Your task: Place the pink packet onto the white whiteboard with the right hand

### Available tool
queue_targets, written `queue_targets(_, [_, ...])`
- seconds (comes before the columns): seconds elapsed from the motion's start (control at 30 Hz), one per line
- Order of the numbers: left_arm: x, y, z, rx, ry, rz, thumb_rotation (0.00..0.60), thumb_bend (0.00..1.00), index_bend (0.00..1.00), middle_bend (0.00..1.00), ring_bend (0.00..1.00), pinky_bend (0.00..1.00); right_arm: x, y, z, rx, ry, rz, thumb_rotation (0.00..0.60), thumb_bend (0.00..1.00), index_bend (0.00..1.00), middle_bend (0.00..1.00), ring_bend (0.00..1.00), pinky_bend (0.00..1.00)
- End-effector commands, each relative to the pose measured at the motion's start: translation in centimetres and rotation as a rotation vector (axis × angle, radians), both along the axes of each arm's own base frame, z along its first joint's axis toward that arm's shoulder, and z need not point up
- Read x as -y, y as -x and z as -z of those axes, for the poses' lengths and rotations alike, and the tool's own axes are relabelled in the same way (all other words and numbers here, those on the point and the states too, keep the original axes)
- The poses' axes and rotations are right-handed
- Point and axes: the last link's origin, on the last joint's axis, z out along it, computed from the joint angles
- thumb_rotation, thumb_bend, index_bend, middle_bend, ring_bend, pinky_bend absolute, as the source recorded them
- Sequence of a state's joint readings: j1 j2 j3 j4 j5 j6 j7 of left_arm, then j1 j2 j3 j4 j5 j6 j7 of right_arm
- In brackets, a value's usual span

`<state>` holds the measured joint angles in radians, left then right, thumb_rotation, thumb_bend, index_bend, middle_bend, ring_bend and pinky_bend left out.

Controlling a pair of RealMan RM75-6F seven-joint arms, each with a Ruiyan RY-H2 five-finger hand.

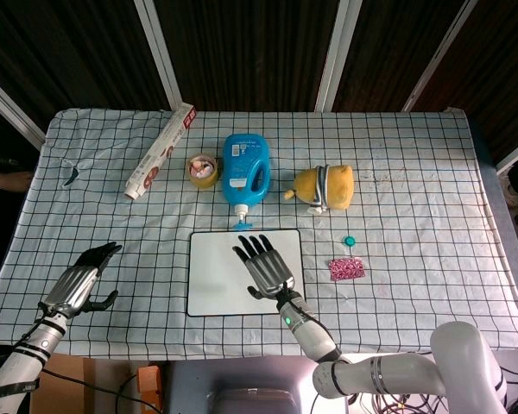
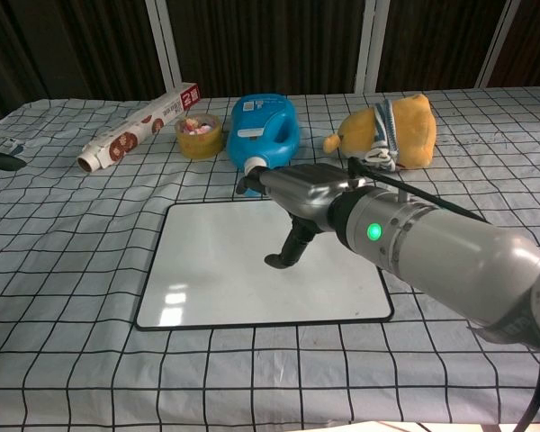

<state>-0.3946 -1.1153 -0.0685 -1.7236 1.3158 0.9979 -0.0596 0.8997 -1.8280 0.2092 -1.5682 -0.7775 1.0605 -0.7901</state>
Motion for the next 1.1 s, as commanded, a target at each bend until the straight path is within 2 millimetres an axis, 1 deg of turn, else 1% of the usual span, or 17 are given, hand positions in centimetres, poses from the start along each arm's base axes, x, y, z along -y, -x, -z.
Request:
queue_targets(0.03, [0.1, -0.1, 0.1, 0.003, 0.001, 0.000, 0.600, 0.38, 0.00, 0.00, 0.00, 0.00, -0.1, 0.0, -0.3, -0.007, 0.002, -0.001, 0.600, 0.22, 0.13, 0.00, 0.00, 0.04])
queue_targets(0.13, [0.4, -0.2, 0.1, -0.001, -0.002, 0.010, 0.600, 0.38, 0.00, 0.00, 0.00, 0.00, -0.3, 0.1, -0.7, -0.014, 0.011, -0.009, 0.600, 0.22, 0.13, 0.00, 0.00, 0.04])
queue_targets(0.23, [1.2, -0.1, -0.5, -0.012, -0.021, 0.021, 0.600, 0.37, 0.00, 0.00, 0.00, 0.00, -0.4, 0.6, -1.6, -0.026, 0.023, -0.007, 0.600, 0.22, 0.12, 0.00, 0.00, 0.04])
queue_targets(0.37, [3.9, 0.8, -2.0, -0.073, -0.068, 0.049, 0.600, 0.38, 0.00, 0.00, 0.00, 0.00, -0.6, 2.9, -4.8, -0.106, 0.039, -0.005, 0.600, 0.22, 0.13, 0.00, 0.00, 0.02])
queue_targets(0.4, [4.8, 1.1, -2.3, -0.086, -0.075, 0.053, 0.600, 0.38, 0.00, 0.00, 0.00, 0.00, -0.5, 3.6, -5.5, -0.128, 0.049, -0.005, 0.600, 0.22, 0.13, 0.00, 0.00, 0.01])
queue_targets(0.5, [7.8, 2.3, -2.8, -0.129, -0.084, 0.062, 0.600, 0.37, 0.00, 0.00, 0.00, 0.00, -0.6, 6.5, -8.0, -0.186, 0.072, 0.015, 0.600, 0.22, 0.16, 0.00, 0.00, 0.00])
queue_targets(0.53, [9.1, 2.9, -2.9, -0.141, -0.083, 0.065, 0.600, 0.38, 0.00, 0.00, 0.00, 0.00, -0.6, 7.8, -9.0, -0.205, 0.077, 0.030, 0.600, 0.22, 0.17, 0.00, 0.00, 0.00])
queue_targets(0.6, [11.0, 3.7, -2.9, -0.145, -0.085, 0.068, 0.600, 0.37, 0.00, 0.00, 0.00, 0.00, -0.5, 9.8, -10.4, -0.237, 0.084, 0.054, 0.600, 0.22, 0.18, 0.00, 0.00, 0.00])
queue_targets(0.63, [12.1, 4.2, -2.8, -0.147, -0.090, 0.074, 0.600, 0.37, 0.00, 0.00, 0.00, 0.00, -0.4, 11.1, -11.2, -0.257, 0.088, 0.069, 0.600, 0.22, 0.18, 0.00, 0.00, 0.00])
queue_targets(0.7, [13.8, 5.2, -2.5, -0.150, -0.111, 0.084, 0.600, 0.37, 0.00, 0.00, 0.00, 0.00, -0.3, 13.3, -12.3, -0.282, 0.087, 0.101, 0.600, 0.22, 0.18, 0.00, 0.00, 0.00])
queue_targets(0.73, [14.2, 5.5, -2.4, -0.152, -0.119, 0.090, 0.600, 0.37, 0.00, 0.00, 0.00, 0.00, -0.3, 13.9, -12.6, -0.287, 0.085, 0.110, 0.600, 0.22, 0.18, 0.00, 0.00, 0.00])
queue_targets(0.8, [14.5, 5.7, -2.3, -0.152, -0.128, 0.095, 0.600, 0.37, 0.00, 0.00, 0.00, 0.00, -0.3, 14.3, -12.7, -0.289, 0.082, 0.115, 0.600, 0.22, 0.18, 0.00, 0.00, 0.00])
queue_targets(0.87, [15.0, 6.0, -2.0, -0.152, -0.144, 0.103, 0.600, 0.37, 0.00, 0.00, 0.00, 0.00, -0.2, 15.3, -13.0, -0.299, 0.075, 0.132, 0.600, 0.22, 0.18, 0.00, 0.00, 0.00])
queue_targets(0.93, [15.7, 6.6, -1.4, -0.149, -0.166, 0.114, 0.600, 0.37, 0.00, 0.00, 0.00, 0.00, -0.2, 17.0, -13.2, -0.315, 0.058, 0.162, 0.600, 0.22, 0.18, 0.00, 0.00, 0.00])
queue_targets(0.97, [16.2, 6.9, -1.0, -0.146, -0.162, 0.110, 0.600, 0.37, 0.00, 0.00, 0.00, 0.00, -0.3, 18.2, -12.9, -0.335, 0.039, 0.180, 0.600, 0.22, 0.19, 0.00, 0.00, 0.00])
queue_targets(1.1, [16.5, 7.3, -0.7, -0.140, -0.177, 0.120, 0.600, 0.37, 0.00, 0.00, 0.00, 0.00, 0.3, 19.2, -11.8, -0.349, 0.038, 0.168, 0.600, 0.22, 0.20, 0.00, 0.00, 0.00])
